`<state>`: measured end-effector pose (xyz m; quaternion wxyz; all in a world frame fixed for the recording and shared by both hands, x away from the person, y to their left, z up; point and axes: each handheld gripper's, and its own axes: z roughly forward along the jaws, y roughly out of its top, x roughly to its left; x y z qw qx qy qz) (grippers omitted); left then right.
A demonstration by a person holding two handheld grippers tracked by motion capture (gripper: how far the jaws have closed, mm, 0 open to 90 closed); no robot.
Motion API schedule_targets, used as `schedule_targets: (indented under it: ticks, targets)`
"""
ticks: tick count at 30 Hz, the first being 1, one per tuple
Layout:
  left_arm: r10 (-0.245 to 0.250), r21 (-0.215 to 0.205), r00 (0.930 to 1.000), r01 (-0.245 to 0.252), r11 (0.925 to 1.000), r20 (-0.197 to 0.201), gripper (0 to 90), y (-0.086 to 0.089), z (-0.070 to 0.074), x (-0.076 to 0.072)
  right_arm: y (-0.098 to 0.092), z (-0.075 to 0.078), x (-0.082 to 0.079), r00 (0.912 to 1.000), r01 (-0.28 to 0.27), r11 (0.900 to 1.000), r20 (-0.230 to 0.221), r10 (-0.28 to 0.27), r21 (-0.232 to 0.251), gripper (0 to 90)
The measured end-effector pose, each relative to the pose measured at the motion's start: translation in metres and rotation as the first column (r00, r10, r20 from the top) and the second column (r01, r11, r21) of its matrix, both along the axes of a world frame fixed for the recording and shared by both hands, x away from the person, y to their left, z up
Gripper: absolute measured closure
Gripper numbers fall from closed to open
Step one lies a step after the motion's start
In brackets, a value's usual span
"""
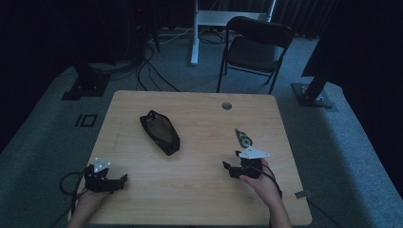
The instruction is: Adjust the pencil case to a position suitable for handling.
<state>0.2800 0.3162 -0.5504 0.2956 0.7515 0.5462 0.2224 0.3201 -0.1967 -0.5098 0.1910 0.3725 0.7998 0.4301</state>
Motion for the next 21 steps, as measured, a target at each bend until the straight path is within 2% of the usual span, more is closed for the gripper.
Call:
schedule_targets:
  ticks: [10, 21]
  targets:
    - [0.000, 0.000, 1.0000, 0.000, 1.0000, 0.000, 0.2, 0.000, 0.000, 0.000, 0.032, 0.002, 0.008, 0.9988, -0.050, 0.998, 0.005, 0.050, 0.026, 29.0]
    - [0.000, 0.000, 1.0000, 0.000, 1.0000, 0.000, 0.2, 0.000, 0.000, 0.000, 0.063, -0.003, 0.015, 0.9959, -0.090, 0.996, -0.008, 0.090, 0.027, 29.0]
